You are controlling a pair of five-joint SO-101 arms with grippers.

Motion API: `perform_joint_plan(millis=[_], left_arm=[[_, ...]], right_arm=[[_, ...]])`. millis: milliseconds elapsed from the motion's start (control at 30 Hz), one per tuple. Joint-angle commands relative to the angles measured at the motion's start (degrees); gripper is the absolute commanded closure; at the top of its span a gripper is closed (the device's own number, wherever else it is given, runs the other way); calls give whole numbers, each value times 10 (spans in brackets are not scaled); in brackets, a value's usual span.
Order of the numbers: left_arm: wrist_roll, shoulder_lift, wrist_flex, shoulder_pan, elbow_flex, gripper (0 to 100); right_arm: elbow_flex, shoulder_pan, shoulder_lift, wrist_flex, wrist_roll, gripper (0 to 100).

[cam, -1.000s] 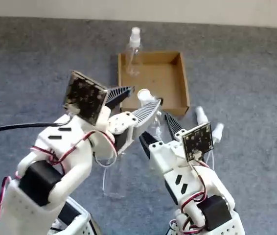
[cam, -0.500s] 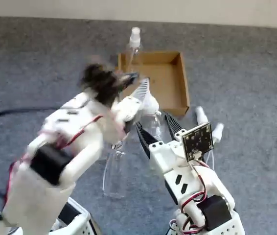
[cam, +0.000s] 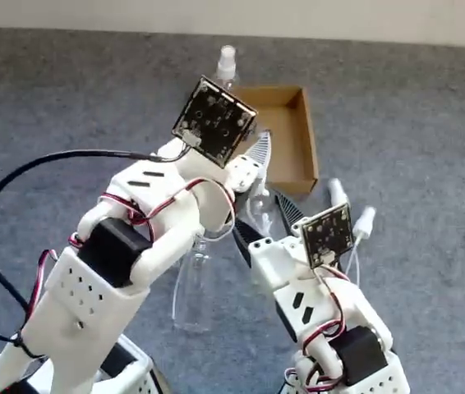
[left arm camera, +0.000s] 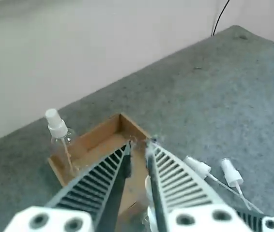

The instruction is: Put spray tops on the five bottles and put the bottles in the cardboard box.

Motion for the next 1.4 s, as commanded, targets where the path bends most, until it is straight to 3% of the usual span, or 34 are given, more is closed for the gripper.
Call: perform_joint_plan(millis=[0,133,233,433,700,867,1367], left_arm=[[-19,-45,25,-46,-37,924],[-39,-103,97,-110,-66,848],[-40,-150,138,-155,-59,845],[-40,-221,158,-175,116,841],[-35,-336,-23,-170,386,789],[-35,-372,-59,-169,432,787],[-38,-285,-142,-201,449,787]], right_arm=[[-42,18,-1,-13,-4,994],[-43,52,1,-15,-4,995],[-50,61,29,-21,-4,995],[-176,58,235,-73,-8,995],[-439,35,541,-36,-70,995],[-543,-15,643,11,-89,995],[-574,-59,604,134,-61,995]])
